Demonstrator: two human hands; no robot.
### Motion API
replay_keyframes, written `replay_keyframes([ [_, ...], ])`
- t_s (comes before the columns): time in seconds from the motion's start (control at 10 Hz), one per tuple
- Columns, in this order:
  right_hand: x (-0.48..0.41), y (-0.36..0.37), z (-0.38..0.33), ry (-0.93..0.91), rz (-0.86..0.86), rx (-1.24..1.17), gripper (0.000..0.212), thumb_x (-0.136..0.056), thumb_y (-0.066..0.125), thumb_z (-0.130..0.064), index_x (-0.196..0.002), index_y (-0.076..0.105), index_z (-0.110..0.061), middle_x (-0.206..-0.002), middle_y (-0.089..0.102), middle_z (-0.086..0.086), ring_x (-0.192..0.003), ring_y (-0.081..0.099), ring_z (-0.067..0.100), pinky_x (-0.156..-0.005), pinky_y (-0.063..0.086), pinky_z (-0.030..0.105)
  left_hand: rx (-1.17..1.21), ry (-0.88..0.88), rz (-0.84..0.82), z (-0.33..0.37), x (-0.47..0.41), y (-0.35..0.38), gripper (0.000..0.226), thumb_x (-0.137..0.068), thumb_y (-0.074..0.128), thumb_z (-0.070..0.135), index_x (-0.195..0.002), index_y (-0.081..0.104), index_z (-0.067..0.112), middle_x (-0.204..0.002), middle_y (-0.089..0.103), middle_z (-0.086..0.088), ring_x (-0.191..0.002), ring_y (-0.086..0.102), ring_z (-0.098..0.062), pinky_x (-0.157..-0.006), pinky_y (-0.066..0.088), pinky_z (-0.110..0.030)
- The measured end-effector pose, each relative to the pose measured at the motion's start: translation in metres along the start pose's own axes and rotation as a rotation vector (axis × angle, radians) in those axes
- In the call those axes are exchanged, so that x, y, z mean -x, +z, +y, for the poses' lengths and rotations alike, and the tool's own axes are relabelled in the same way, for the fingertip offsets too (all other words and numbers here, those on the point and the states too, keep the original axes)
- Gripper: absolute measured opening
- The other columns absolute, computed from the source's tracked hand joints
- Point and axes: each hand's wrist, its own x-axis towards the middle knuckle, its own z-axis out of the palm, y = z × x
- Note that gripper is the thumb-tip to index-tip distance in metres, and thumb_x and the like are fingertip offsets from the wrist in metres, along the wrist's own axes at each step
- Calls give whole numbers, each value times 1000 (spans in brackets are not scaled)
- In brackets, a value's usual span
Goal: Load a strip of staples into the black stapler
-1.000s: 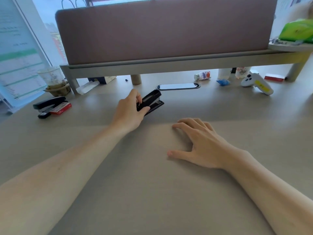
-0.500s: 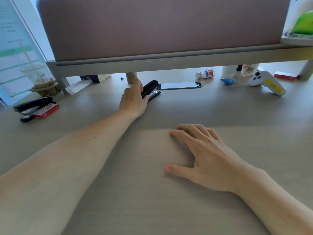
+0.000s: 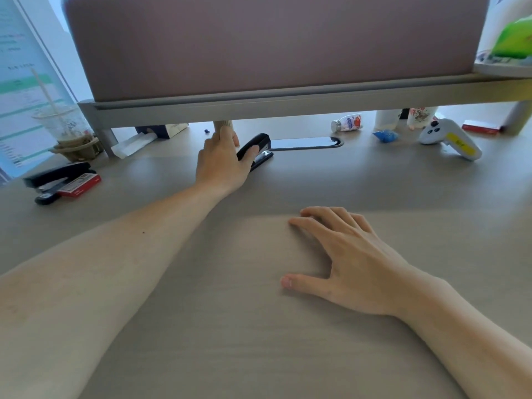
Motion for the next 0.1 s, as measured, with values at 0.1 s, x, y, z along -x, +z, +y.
replay_keyframes([
  [0.1,3,-3,-3,-9,15,2,103,-71,34,-100,-158,29,-45,-163,28,-22,-155,21,8,-128,17,33,60,77,12,3,4,-27,44,-94,53,53,-113,53,13,-119,62,-3,-115,53,-30,-96,41,-40],
])
